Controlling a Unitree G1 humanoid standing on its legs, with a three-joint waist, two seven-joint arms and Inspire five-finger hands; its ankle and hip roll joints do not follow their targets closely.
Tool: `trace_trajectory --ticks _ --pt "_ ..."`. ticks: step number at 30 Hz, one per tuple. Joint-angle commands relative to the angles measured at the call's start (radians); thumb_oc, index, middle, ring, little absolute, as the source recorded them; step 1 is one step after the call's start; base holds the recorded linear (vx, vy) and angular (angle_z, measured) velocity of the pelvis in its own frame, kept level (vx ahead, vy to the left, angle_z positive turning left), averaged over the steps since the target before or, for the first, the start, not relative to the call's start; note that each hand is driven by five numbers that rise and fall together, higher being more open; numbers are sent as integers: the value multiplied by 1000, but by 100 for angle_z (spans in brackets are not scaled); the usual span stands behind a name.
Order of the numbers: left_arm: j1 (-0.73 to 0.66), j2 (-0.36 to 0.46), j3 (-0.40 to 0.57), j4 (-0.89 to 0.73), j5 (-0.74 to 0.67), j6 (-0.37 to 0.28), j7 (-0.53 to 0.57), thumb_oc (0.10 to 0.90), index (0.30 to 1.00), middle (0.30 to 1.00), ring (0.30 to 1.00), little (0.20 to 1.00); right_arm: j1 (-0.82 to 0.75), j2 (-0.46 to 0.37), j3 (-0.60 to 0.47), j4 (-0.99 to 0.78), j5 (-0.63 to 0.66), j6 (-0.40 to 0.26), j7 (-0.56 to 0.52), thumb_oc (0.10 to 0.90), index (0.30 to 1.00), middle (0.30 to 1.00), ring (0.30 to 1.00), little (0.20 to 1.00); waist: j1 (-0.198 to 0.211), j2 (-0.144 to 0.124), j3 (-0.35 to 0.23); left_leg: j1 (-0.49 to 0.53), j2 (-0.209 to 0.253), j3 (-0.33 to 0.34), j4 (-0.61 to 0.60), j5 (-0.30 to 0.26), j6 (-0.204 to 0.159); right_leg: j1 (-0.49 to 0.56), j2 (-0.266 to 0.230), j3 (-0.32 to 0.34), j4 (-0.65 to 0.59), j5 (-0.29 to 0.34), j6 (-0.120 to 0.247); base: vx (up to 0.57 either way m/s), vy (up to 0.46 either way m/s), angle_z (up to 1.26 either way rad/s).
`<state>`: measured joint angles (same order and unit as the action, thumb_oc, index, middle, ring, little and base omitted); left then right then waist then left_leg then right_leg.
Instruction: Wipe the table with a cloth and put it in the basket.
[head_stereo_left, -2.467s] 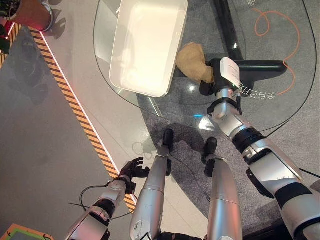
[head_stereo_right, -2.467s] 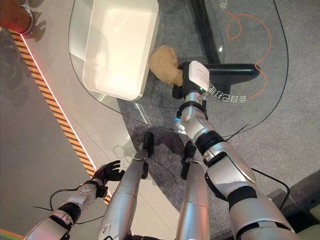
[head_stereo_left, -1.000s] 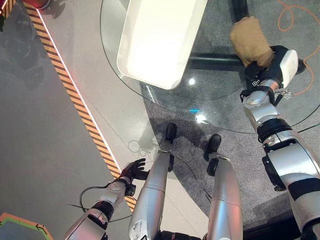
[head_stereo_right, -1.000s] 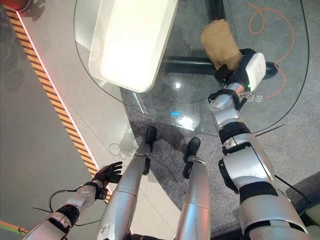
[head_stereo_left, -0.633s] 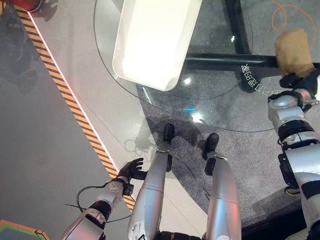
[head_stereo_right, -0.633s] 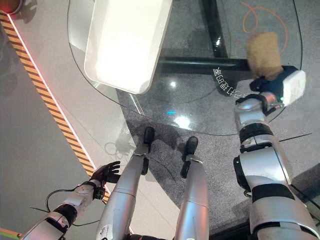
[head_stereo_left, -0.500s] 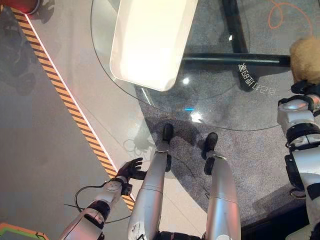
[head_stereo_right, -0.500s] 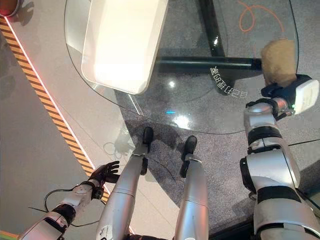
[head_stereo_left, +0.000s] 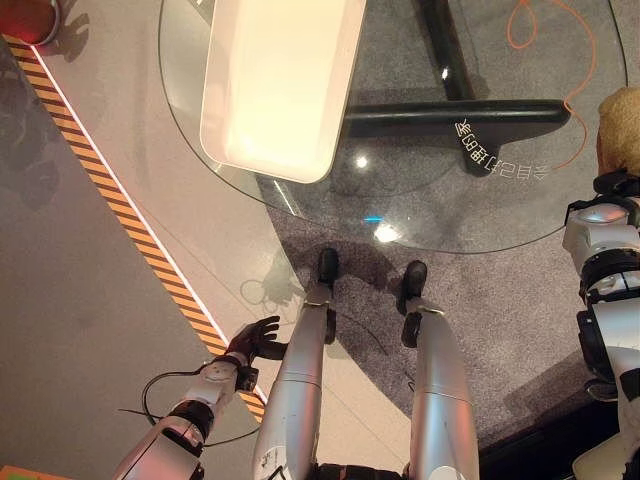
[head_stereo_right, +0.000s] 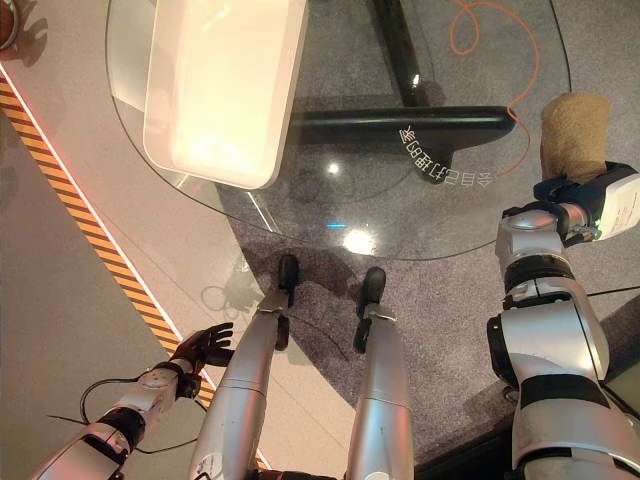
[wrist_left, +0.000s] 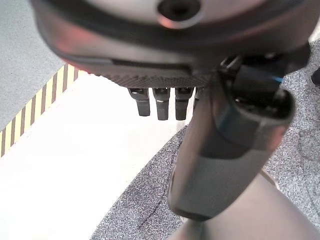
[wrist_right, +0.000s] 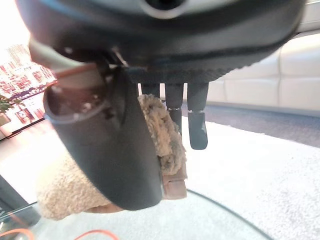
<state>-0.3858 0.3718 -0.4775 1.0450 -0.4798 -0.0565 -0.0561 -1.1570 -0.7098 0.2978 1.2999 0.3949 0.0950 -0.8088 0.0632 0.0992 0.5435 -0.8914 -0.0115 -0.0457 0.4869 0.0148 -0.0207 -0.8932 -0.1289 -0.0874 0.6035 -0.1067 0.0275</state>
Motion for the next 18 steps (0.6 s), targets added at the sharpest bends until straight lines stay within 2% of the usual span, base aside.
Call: trace_trajectory --ticks 1,12,18 --pt "66 5 12 44 -40 -7 -13 800 900 900 900 900 -40 -122 57 -77 -61 -104 -36 100 300 300 300 200 27 9 -24 74 -9 38 21 -100 43 39 33 -25 5 -3 -10 0 0 0" --pt "60 -23 -2 47 -27 -10 0 800 900 900 900 900 -88 -17 153 -208 -148 -105 29 100 300 300 300 200 38 18 -24 77 -16 40 12 -94 39 42 27 -33 3 -12 -17 0 0 0" --pt "58 -41 -5 49 -19 -25 2 800 900 900 900 900 -88 44 204 -264 -199 -76 63 100 300 300 300 200 44 24 -24 79 -21 42 3 -87 38 42 27 -38 3 -16 -22 0 0 0"
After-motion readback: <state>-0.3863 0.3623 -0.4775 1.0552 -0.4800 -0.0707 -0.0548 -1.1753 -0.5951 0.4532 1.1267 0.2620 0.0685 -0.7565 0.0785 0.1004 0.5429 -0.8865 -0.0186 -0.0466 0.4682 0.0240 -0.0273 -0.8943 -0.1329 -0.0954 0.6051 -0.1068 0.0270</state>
